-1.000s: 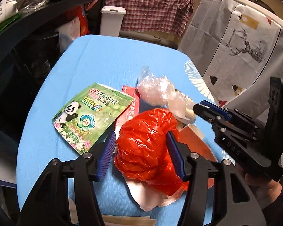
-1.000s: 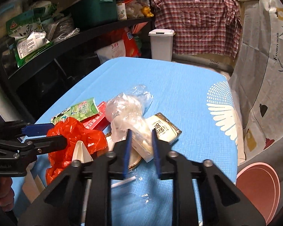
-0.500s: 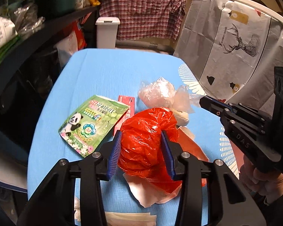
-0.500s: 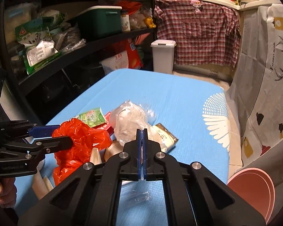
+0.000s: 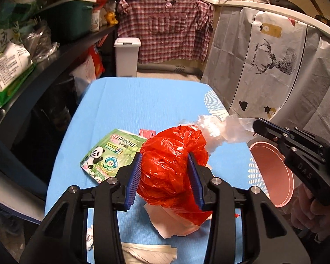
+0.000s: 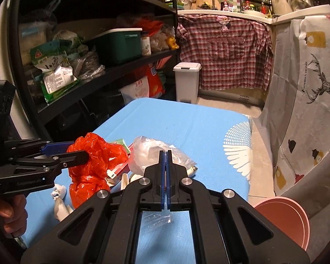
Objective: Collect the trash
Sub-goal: 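Carry the red bag and clear wrap over the pink bin with both tools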
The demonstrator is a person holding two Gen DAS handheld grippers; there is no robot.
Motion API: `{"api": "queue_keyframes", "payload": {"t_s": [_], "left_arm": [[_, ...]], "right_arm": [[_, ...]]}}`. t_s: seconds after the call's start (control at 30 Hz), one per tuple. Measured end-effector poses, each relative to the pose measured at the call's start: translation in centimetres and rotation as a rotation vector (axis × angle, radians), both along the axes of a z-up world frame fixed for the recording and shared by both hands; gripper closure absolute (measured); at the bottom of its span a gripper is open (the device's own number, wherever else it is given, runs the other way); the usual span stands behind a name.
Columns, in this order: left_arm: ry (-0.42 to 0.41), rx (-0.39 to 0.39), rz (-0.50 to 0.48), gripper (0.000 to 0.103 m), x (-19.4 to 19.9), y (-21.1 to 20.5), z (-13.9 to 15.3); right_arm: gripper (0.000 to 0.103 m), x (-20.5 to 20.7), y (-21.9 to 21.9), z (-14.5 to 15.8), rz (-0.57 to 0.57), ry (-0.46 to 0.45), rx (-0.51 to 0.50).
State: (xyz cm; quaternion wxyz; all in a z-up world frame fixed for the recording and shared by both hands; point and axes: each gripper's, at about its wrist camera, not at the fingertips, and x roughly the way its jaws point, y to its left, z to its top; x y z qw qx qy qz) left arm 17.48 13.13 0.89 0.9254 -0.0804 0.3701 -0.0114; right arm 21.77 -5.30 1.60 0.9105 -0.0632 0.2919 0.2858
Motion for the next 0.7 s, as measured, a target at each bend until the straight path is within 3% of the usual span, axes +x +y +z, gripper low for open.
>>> {"api": "queue_keyframes", "payload": {"t_s": [0.43,0.7], "left_arm": [[-0.054,-0.002,-0.011,0.062,-1.7,-1.6,1.8],[-0.075,-0.01,-0.025,0.062,-2.1,-2.6,2.7]], "right_arm": [[0.102,-3.1,-3.4,3.8,-0.031,-0.028,0.017],[0.102,-5.2,-6.0,5.2,-0.049,-0.052,-0.023]]}}
